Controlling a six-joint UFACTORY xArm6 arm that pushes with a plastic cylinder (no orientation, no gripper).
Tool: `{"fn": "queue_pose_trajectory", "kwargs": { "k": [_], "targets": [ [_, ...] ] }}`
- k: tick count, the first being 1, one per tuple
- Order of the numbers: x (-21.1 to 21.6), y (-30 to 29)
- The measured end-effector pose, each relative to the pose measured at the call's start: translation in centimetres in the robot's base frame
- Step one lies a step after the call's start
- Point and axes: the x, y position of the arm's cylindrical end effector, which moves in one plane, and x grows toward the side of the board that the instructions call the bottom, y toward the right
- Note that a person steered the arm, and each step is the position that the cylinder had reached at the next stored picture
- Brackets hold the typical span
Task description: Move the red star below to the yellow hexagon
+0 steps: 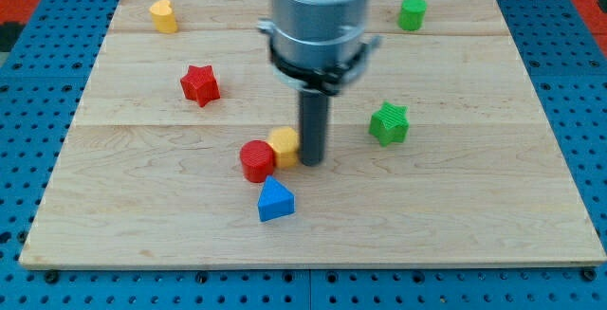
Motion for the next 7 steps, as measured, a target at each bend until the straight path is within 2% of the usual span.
{"fn": "queue_pose_trajectory", "kwargs": {
  "k": [1,2,3,4,5,6,7],
  "targets": [
    [-6.1,-7.7],
    [-8.2,-4.6],
    [-13.8,-6.3],
    [-15.2,-16.7],
    [-13.4,-16.1],
    [-8.4,-7.8],
    [-7.9,-5.9]
  ]
}}
